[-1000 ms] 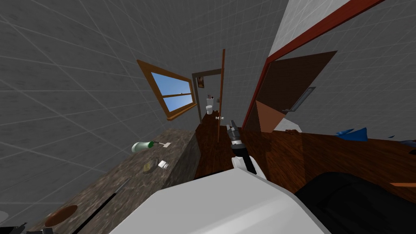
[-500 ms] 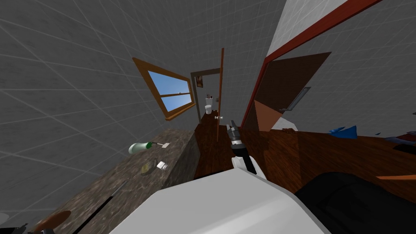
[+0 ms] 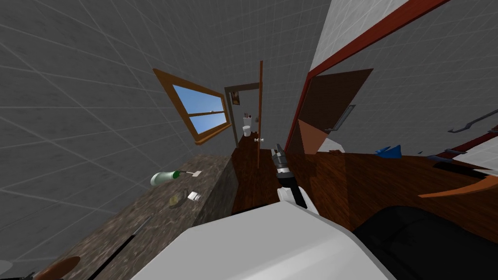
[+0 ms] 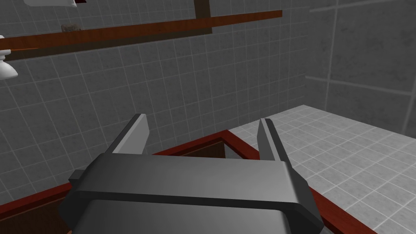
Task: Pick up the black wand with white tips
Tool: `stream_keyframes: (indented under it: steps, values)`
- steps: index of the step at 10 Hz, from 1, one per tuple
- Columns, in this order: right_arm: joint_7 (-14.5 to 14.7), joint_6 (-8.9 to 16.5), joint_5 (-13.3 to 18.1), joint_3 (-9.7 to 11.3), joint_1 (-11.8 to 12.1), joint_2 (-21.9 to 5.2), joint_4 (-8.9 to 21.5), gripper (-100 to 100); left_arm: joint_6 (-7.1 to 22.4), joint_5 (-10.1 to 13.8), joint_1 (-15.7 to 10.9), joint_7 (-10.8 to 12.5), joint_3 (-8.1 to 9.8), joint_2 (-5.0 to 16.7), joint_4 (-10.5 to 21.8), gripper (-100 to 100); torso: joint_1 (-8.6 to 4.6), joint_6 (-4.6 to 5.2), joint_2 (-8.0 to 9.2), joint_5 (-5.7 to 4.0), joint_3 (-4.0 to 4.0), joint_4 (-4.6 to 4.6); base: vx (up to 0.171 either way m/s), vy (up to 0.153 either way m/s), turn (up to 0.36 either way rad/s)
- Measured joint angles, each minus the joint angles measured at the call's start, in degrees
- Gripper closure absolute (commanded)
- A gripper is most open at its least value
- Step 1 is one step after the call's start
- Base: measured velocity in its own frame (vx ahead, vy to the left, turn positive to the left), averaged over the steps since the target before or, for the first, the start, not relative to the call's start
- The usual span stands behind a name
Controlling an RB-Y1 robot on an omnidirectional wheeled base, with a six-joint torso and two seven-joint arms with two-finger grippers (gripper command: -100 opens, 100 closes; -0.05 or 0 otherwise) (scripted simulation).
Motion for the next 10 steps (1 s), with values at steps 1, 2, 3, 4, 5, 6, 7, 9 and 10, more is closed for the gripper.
stream_keyframes:
  steps: [1,2,3,4,5,6,7,9,10]
  values:
    - [0.0,0.0,0.0,0.0,0.0,0.0,0.0,0,0.0,0.0,0.0,0.0,-0.01,0.0,0.0,100,-0.02,0.0,-0.07,-0.01,-0.04,-0.02,0.0,0.0,0.0]
    - [0.0,0.0,0.0,0.0,0.0,0.0,0.0,0,0.1,0.0,0.0,0.0,-0.01,0.0,0.1,100,0.06,0.02,-0.1,0.04,-0.06,-0.02,0.0,0.0,0.0]
    - [0.0,0.0,0.0,0.0,0.0,0.0,0.0,0,0.1,0.0,0.0,0.0,-0.01,0.0,0.1,100,0.1,0.03,-0.11,0.06,-0.07,-0.02,0.0,0.0,0.0]
    - [0.0,0.0,0.0,0.0,0.0,0.0,0.0,0,0.1,0.0,0.0,0.0,-0.01,0.0,0.1,100,0.12,0.04,-0.12,0.07,-0.07,-0.03,0.0,0.0,0.0]
    - [0.0,0.0,0.0,0.0,0.0,0.0,0.0,0,0.1,0.0,0.0,0.0,0.0,0.0,0.1,0,0.12,0.04,-0.13,0.07,-0.08,-0.03,0.0,0.0,0.0]
    - [0.0,0.0,0.0,0.0,0.0,0.0,0.0,0,0.1,0.0,0.0,0.0,0.0,0.0,0.1,100,0.12,0.04,-0.13,0.07,-0.08,-0.03,0.077,-0.016,0.17]
    - [0.0,0.0,0.0,0.0,0.0,0.0,0.0,0,1.3,0.6,1.8,1.0,0.33,0.0,-3.5,100,0.06,-0.02,-0.32,0.02,-0.17,-0.05,0.096,-0.023,0.169]
    - [0.0,0.0,0.0,0.0,0.0,0.0,0.0,0,1.8,0.2,-0.8,-1.2,-0.84,1.2,-1.2,100,-0.04,-0.04,-0.5,-0.01,-0.28,-0.1,0.085,-0.028,0.152]
    - [0.0,0.0,0.0,0.0,0.0,0.0,0.0,0,2.0,0.2,-0.7,-1.4,-0.86,1.3,-1.4,0,0.0,0.07,-0.38,0.03,-0.23,-0.08,0.007,-0.004,-0.009]
